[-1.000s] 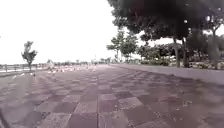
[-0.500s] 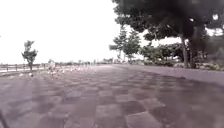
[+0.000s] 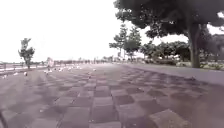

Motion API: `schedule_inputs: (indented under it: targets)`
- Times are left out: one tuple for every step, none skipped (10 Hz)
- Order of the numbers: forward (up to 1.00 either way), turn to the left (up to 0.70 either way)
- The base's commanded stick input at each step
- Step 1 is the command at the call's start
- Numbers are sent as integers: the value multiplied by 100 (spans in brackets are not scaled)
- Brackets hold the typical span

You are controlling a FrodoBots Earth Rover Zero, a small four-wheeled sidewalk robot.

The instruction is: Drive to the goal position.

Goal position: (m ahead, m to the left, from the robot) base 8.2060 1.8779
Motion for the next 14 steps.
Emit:
schedule_inputs:
  targets:
    - [100,0]
    - [100,0]
    - [100,0]
    - [100,0]
    - [100,0]
    - [100,0]
    - [100,0]
    - [100,0]
    - [100,0]
    - [100,0]
    - [100,0]
    - [100,0]
    - [100,19]
    - [100,24]
